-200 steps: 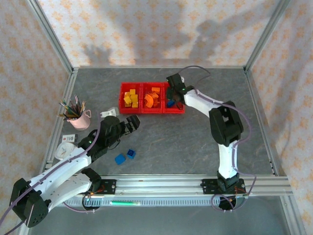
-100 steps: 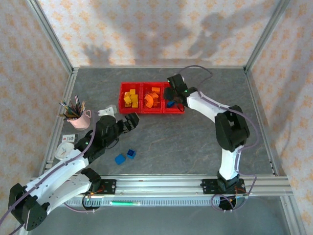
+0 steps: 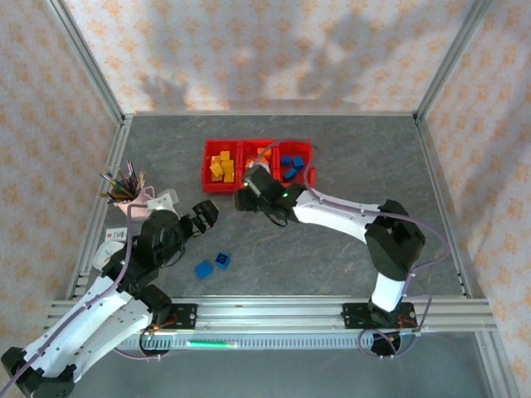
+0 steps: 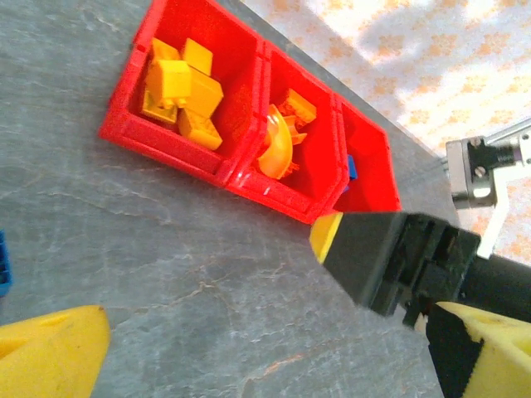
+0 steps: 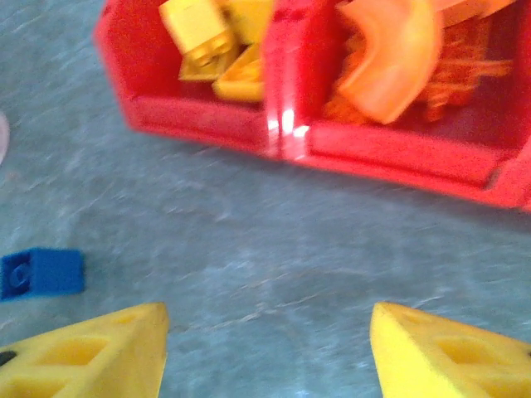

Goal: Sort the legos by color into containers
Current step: Pick up the lego from the middle-left of the table.

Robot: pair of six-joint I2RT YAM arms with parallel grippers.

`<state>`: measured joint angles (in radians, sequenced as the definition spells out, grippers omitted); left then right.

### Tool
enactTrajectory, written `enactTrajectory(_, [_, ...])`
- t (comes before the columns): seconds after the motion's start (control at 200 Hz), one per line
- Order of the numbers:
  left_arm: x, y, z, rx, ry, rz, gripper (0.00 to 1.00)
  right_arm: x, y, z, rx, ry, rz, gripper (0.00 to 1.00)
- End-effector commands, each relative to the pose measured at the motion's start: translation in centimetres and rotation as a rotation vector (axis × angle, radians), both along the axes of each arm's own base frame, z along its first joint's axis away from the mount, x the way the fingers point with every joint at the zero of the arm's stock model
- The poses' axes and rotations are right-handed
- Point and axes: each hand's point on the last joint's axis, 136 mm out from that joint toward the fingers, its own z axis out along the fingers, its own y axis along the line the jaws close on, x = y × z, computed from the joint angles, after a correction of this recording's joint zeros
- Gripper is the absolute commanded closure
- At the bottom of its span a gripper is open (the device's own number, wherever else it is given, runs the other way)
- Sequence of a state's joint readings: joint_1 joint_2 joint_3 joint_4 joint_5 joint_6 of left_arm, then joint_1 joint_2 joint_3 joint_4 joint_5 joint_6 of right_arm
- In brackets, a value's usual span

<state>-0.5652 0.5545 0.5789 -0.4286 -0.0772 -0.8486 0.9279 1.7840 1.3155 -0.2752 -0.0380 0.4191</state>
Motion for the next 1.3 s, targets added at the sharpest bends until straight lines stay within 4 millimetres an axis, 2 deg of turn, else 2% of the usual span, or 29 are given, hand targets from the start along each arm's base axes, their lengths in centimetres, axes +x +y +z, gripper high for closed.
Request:
enactTrajectory(0.0, [-1.2,2.2,-1.5,0.043,0.060,0.078,0.01,-0.8,3.9,-0.4,0.027,-0.014,0.039,0.33])
enactTrajectory(0.135, [-2.0,3.6,-1.2,0.058,0.070,0.124,0.01,-2.5,8.0,-1.9,0.039,0.008,0.126,0.31])
enactTrajectory(0.32, [-2.8,5.1,-0.7,0.065,0.076,0.190,0.01,-4.0,12.6,-3.1,0.059,0.025,0.220,0.27])
enactTrajectory(0.676, [-3.5,7.3,0.8,0.063,0.051,0.296,0.01,-4.0,17.5,-5.8,0.039,0.007,0.306,0.21])
enactTrajectory(0.881, [-3.6,7.6,1.2,0.059,0.038,0.313,0.01,-3.3,19.0,-7.6,-0.012,-0.008,0.314,0.20])
enactTrajectory(1.021, [-3.6,7.8,1.2,0.060,0.035,0.320,0.01,-2.7,19.3,-8.6,-0.047,-0.027,0.313,0.23])
enactTrajectory(1.136, [-3.6,7.8,1.3,0.061,0.029,0.321,0.01,-2.5,19.1,-9.4,-0.074,-0.031,0.309,0.32])
enactTrajectory(1.291, [-3.5,7.7,1.1,0.060,0.030,0.318,0.01,-2.6,19.0,-9.4,-0.089,-0.033,0.317,0.45])
